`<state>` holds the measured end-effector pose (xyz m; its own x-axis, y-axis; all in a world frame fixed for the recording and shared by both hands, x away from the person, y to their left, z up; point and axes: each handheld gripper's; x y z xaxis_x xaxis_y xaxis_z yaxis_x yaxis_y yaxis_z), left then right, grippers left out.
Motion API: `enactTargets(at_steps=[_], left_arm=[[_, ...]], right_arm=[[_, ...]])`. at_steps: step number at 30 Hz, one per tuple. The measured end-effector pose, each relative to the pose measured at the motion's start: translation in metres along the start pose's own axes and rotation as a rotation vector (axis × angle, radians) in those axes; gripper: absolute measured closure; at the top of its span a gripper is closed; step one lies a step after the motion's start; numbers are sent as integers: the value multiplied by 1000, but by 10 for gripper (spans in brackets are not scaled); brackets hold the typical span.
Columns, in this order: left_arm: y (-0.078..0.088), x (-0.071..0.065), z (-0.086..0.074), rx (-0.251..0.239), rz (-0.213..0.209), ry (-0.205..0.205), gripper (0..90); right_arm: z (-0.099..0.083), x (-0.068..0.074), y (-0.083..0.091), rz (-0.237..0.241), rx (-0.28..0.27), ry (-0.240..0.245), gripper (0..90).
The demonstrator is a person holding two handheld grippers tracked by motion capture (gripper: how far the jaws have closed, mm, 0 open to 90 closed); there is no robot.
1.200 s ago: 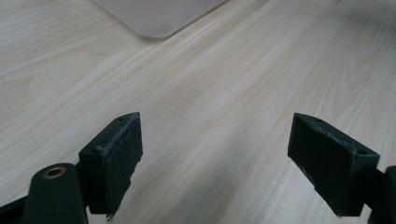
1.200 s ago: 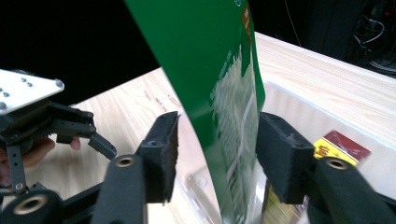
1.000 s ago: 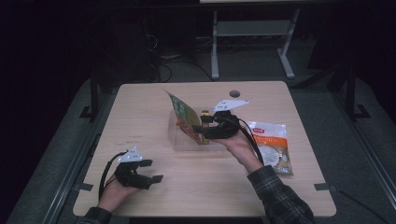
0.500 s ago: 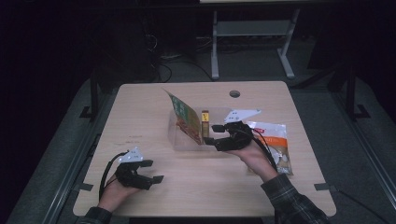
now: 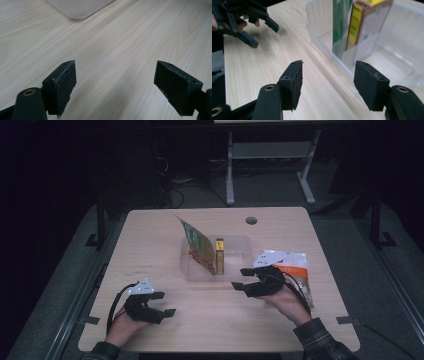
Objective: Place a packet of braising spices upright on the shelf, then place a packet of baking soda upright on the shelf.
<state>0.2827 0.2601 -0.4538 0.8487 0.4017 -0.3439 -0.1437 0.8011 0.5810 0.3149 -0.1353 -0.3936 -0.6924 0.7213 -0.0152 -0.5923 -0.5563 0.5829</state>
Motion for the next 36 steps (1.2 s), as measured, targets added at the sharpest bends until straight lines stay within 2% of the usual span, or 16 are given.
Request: enactTargets(at_steps=[6,10,18,19,20,21,24,26,31,32,36], left_arm=[[0,0,-1,6,-1,-2,175],[1,0,0,8,3,-7,175],[2,-2,0,6,7,-7,176],[2,-2,0,6,7,-7,175],[1,-2,0,4,6,-1,175],[1,-1,0,13,6,-12,175],[0,-2,0,8,1,-6,176],[-1,-2,0,-1,-1,1,176],[-3,0,5,11,-5,-28,176],[-4,0,6,14,-4,-30,176],[-9,0,8,20,-17,-36,175]], right_arm=[[-19,-10,8,-33,33,-19,396],[-33,-19,15,-75,55,-34,394],[-58,-47,33,-149,88,-87,386],[-58,-47,33,-149,88,-87,386],[-65,-56,37,-179,100,-95,397],[-68,-59,39,-187,106,-101,405],[-79,-73,47,-224,126,-136,439],[-85,-82,51,-244,136,-143,486],[-94,-91,61,-277,142,-151,595],[-96,-92,62,-283,148,-151,661],[-100,-98,61,-305,169,-141,824]])
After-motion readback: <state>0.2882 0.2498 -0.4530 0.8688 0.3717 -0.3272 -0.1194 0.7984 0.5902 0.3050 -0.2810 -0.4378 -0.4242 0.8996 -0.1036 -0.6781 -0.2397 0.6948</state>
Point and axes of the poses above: each handheld gripper's, and its own axes: y roughly backward along the jaws, z roughly out of its top, x roughly to its left, and after that the axes turned 15 degrees about -z, right-handed
